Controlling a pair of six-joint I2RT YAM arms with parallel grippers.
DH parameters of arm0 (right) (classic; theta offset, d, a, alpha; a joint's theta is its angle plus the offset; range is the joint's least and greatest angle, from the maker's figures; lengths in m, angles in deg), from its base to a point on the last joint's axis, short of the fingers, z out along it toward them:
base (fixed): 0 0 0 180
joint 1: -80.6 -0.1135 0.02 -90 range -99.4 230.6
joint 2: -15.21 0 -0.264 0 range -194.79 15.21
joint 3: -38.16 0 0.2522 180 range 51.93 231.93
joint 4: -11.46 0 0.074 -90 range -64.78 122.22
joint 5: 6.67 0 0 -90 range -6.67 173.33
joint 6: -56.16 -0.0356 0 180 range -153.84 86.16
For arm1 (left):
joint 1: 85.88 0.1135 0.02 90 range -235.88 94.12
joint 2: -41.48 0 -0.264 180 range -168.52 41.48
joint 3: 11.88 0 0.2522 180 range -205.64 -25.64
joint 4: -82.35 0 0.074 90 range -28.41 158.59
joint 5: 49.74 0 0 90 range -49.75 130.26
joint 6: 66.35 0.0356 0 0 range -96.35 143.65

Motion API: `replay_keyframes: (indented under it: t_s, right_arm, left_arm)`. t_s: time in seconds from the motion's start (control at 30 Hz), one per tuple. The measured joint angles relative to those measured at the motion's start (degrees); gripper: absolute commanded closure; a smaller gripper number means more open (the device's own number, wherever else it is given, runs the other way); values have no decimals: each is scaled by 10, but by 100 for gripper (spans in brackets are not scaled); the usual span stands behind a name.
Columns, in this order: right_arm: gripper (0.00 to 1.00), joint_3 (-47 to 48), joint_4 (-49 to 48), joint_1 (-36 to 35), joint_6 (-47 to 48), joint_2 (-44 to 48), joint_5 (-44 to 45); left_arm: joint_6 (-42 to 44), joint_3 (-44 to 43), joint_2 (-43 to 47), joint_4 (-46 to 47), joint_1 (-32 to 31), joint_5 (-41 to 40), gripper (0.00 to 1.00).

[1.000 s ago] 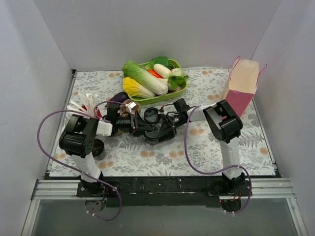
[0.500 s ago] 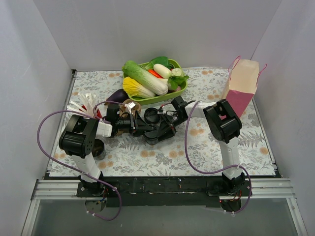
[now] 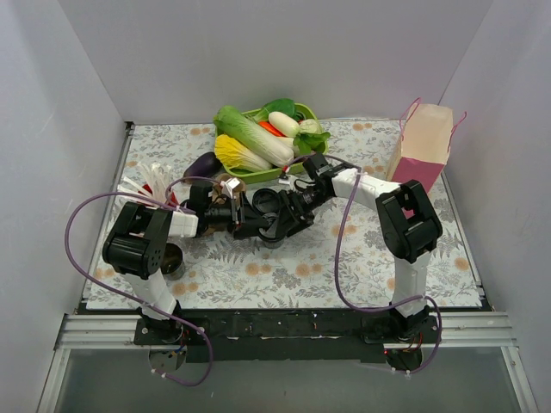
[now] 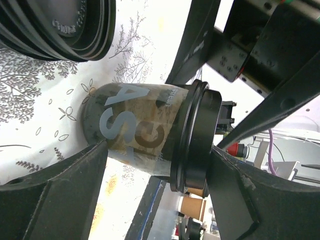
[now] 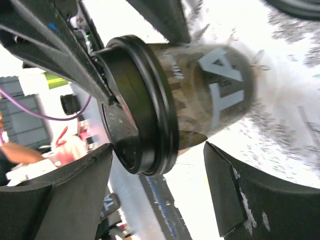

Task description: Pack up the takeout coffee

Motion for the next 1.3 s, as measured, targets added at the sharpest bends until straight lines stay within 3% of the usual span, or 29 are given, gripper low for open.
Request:
replay_keyframes:
  t_s: [0.13,0.47,0.73,1.0,1.3]
  right_arm:
    - [16,-1,0,24,28,14,33]
    - [15,-1,11,48,64,24,57]
    - [17,0,11,48,71,24,57]
    - [21,24,9,48,67,-2,28]
    - [35,20,-6,68,25,-26,-21]
  left_arm:
    - [1,-10,0,-18,-11,0,17]
    - [-20,-26,18,-24,-14,1,16]
    - [-30,-26,20,-51,-12,-37,25]
    - [-92,-23,-15,-7,-1,-32,32]
    - [-90,-32,-24,-16,1,-27,39]
